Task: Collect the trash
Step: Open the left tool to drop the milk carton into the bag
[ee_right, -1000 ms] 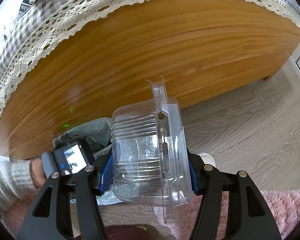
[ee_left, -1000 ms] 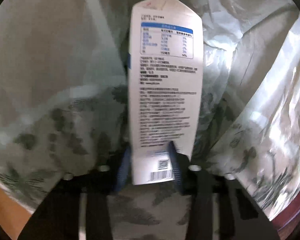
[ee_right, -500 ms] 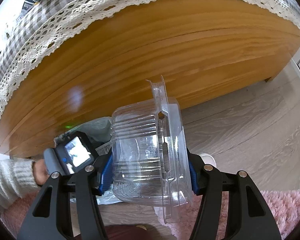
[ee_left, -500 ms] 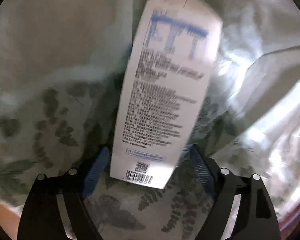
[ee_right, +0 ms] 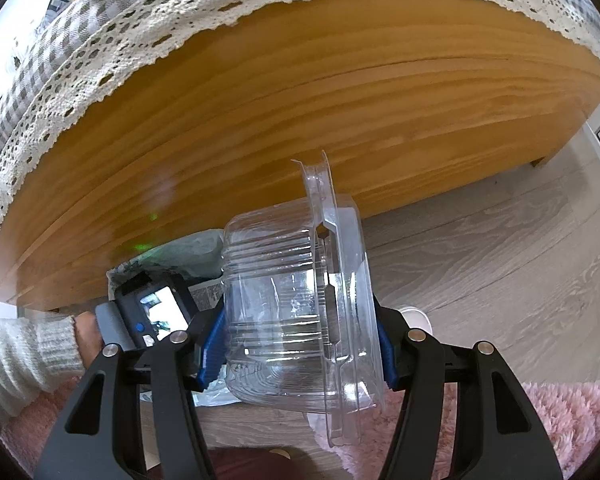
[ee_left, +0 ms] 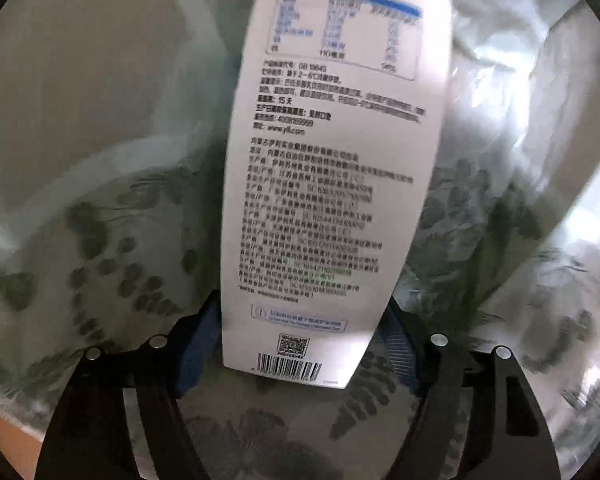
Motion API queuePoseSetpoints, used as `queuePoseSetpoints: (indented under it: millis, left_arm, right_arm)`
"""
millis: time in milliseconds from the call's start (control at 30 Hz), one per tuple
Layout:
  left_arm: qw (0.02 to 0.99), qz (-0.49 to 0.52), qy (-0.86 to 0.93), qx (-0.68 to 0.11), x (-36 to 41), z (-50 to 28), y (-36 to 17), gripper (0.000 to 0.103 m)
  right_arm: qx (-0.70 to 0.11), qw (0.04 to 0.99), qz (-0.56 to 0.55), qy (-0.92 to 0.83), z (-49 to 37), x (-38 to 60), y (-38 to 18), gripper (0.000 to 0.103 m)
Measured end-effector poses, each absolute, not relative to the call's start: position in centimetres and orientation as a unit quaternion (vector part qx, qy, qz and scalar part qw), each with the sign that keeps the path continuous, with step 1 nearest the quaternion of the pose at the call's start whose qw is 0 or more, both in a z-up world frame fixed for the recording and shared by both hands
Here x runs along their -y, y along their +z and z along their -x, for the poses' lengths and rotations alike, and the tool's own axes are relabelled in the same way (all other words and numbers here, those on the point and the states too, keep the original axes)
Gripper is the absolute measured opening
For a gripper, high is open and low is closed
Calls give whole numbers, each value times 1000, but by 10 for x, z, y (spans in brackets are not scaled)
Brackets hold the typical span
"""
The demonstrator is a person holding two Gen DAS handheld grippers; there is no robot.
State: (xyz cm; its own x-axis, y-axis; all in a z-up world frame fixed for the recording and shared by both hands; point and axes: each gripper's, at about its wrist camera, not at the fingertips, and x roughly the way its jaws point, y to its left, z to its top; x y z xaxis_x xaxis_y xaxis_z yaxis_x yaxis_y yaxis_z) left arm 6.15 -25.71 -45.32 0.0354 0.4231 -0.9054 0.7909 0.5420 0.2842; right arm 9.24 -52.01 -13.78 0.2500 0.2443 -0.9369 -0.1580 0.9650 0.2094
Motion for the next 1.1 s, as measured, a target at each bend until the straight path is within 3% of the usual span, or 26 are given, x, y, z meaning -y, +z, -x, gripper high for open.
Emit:
queuePoseSetpoints:
  millis: [267, 367, 400, 533, 667, 700, 733, 767, 800, 833, 900, 1100]
  left_arm:
    - [564, -430, -157, -688, 265, -59, -443, 76]
    - [585, -408, -160, -682, 267, -60, -424, 88]
    - [591, -405, -160, -679, 270, -58, -416, 97]
    - [603, -420, -150, -661, 282, -49, -394, 96]
    - [602, -365, -154, -693, 284, -30, -375, 94]
    - [605, -354, -149, -698, 280, -24, -375, 86]
    - [606, -334, -144, -708, 276, -19, -375, 63]
    - [606, -321, -142, -714, 273, -18, -372, 49]
    - [604, -296, -138, -727, 268, -16, -371, 25]
    - [599, -275, -138, -740, 264, -14, -373, 8]
    - [582, -240, -142, -764, 260, -11, -381, 2]
    - [597, -262, -82, -754, 244, -1, -407, 1]
  right_arm:
    - [-594, 793, -32, 132, -90, 516, -135, 58]
    - [-591, 794, -33, 135, -89, 518, -133, 58]
    - [-590, 795, -32, 136, -88, 518, -133, 58]
    - [-582, 800, -31, 140, -83, 519, -128, 58]
    - [-575, 805, -31, 144, -78, 519, -125, 58]
    - [-573, 806, -29, 145, -77, 519, -124, 58]
    - [-571, 808, -28, 146, -75, 519, -123, 58]
    - [-569, 809, -27, 146, -74, 519, -122, 58]
    - [-568, 810, -27, 146, -73, 519, -122, 58]
    - [-567, 810, -29, 145, -72, 520, -122, 58]
    - [-567, 811, -31, 144, -72, 518, -123, 58]
    - [-565, 812, -30, 143, -71, 517, -123, 58]
